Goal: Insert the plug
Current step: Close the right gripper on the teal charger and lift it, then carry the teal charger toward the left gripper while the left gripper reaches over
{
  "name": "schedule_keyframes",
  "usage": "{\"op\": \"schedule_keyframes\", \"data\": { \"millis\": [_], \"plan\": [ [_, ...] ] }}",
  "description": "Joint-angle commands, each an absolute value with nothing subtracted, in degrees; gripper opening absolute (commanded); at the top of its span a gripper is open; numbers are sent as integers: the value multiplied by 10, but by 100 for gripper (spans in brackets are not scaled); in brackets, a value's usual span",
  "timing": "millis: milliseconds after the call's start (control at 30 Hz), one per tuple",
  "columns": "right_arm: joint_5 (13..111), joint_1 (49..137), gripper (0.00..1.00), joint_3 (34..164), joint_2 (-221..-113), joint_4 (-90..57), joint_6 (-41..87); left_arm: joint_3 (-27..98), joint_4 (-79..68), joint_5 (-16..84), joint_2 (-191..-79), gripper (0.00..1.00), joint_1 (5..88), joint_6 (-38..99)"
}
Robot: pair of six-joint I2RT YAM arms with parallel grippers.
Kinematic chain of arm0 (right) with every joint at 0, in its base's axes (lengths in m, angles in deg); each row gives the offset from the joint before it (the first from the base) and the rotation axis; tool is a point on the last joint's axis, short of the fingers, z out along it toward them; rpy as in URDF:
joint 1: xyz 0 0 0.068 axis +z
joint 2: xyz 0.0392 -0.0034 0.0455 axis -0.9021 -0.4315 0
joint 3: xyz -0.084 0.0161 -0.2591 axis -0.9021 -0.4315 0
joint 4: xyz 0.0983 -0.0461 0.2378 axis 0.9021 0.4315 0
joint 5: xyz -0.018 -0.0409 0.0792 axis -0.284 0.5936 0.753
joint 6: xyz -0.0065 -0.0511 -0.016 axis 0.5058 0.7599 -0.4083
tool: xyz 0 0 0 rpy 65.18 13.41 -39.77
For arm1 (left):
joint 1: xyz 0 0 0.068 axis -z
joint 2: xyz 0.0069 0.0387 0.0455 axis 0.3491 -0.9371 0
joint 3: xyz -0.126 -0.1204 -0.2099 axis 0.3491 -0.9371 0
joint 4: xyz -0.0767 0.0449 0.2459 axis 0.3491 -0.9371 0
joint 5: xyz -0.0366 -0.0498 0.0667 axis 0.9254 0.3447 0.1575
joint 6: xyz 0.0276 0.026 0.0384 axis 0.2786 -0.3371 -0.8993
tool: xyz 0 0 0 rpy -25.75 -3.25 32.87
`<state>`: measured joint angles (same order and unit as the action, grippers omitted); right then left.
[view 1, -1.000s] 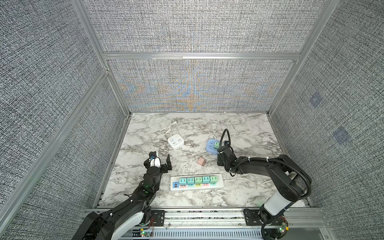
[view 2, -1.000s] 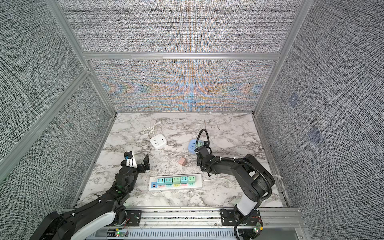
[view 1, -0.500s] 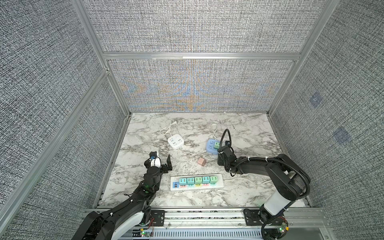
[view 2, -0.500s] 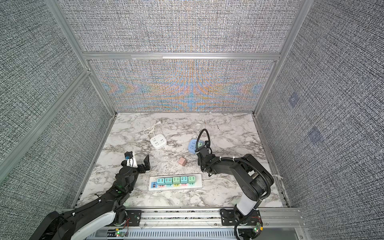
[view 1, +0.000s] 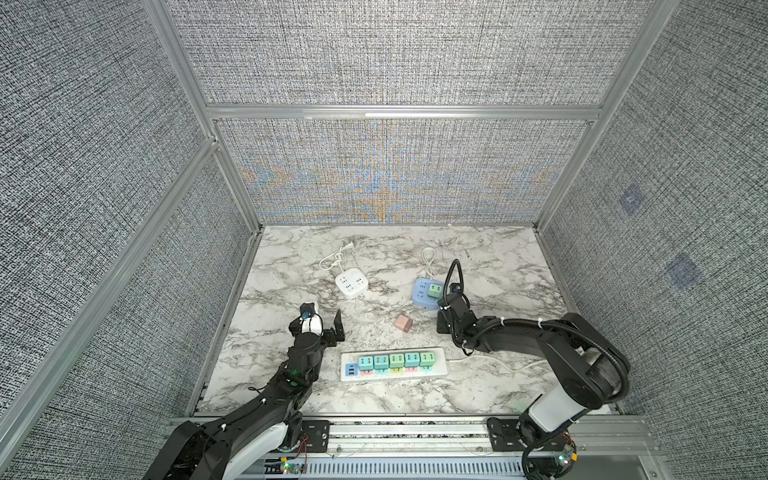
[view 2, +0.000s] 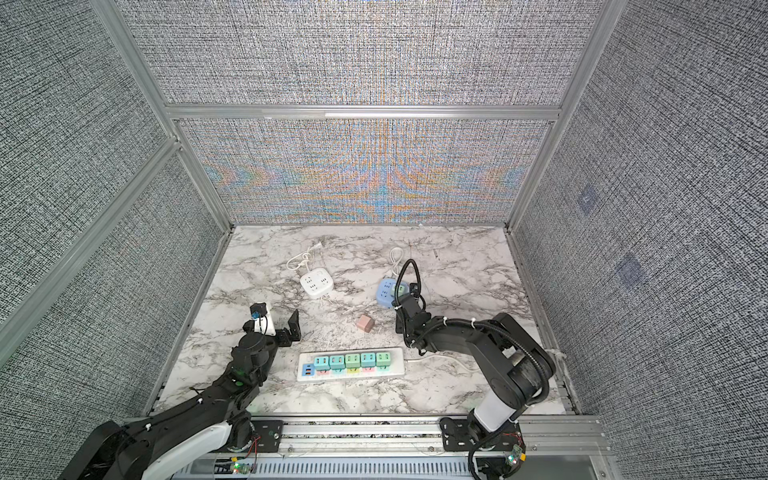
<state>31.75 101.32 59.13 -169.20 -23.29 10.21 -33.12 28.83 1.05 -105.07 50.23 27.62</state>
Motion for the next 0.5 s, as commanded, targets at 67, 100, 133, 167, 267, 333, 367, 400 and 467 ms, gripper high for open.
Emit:
{"op": "schedule_keyframes", "data": {
  "millis": [67,100,133,167,267,333,367,400,467],
  "plan": [
    [341,1020,14,553,-1606,-310,178,-315,282,33,-1043,100,502,262],
    [342,1026,12,548,-1585,-322,198,-307,262,51,-1033,100,502,272],
    [342,1033,10,544,-1563,-336,220,-301,246,74,-1022,99,502,291],
    [341,1041,7,539,-1546,-352,241,-297,236,97,-1011,100,502,302],
    [345,1069,3,514,-1503,-434,320,-275,196,154,-963,99,502,325],
    [366,1085,2,487,-1485,-512,381,-243,134,172,-924,96,501,334],
    [376,1088,1,475,-1481,-547,406,-230,110,184,-908,94,502,337],
    [393,1089,0,461,-1480,-586,433,-218,90,202,-892,93,502,339],
    [422,1089,0,439,-1483,-653,482,-196,58,244,-872,91,502,340]
  ]
}}
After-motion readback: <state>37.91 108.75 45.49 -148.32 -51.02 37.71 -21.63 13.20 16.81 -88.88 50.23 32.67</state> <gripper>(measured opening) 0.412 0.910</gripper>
